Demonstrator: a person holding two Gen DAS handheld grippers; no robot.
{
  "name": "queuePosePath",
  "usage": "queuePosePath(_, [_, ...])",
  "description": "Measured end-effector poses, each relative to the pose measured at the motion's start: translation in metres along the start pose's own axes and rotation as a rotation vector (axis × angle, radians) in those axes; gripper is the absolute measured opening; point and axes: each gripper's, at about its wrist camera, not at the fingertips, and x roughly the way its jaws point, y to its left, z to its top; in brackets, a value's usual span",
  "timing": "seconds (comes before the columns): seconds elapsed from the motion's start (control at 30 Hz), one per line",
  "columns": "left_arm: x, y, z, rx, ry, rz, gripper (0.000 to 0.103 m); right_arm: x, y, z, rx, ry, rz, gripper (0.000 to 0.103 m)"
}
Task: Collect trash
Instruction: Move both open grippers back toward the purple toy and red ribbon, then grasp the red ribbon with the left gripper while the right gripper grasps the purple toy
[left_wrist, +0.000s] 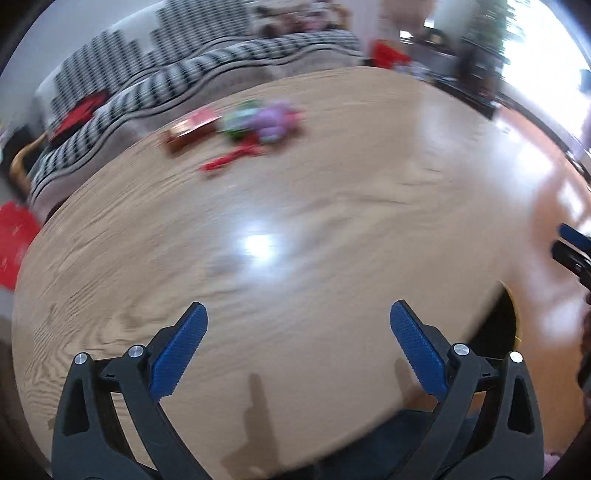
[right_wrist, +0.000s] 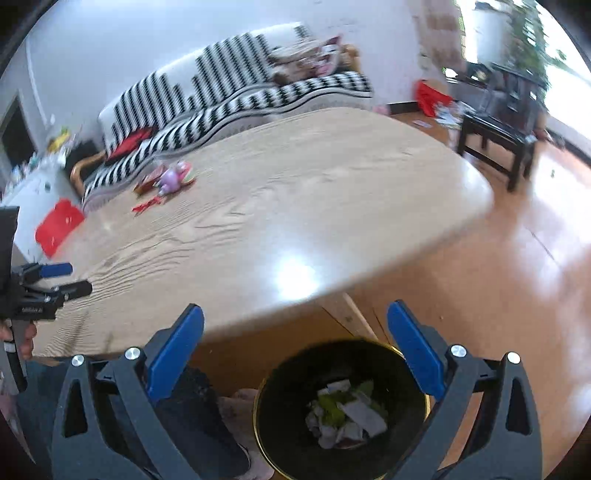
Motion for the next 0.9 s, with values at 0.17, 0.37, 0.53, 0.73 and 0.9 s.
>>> queuePosePath(0.17, [0.035,0.059,0.017,-0.140,0.030,0.012,0.096,0.050,0.056,0.026,-0.173,0.085,-0.020,0.096])
queuePosePath(0.37, [0.075,0.077,0.033,-0.143,0.069,0.017,0.097,0.124,0.105,0.062,-0.345,0.225,-0.023,0.096])
queuePosePath(0.53, [0.094,0.079,0.060,-0.091,0.017,-0.028,0.097,0.179,0.127,0.109,-0.366,0.291,0.002,0.098])
queuePosePath(0.73, [0.116,0.088,0.090,-0.040,0.006,-0.062,0.098,0.222,0.161,0.143,-0.455,0.312,0.065,0.098])
queuePosePath(0.9, [0.125,0.091,0.107,0.019,0.021,-0.098,0.098,0.252,0.186,0.165,-0.529,0.356,0.115,0.097])
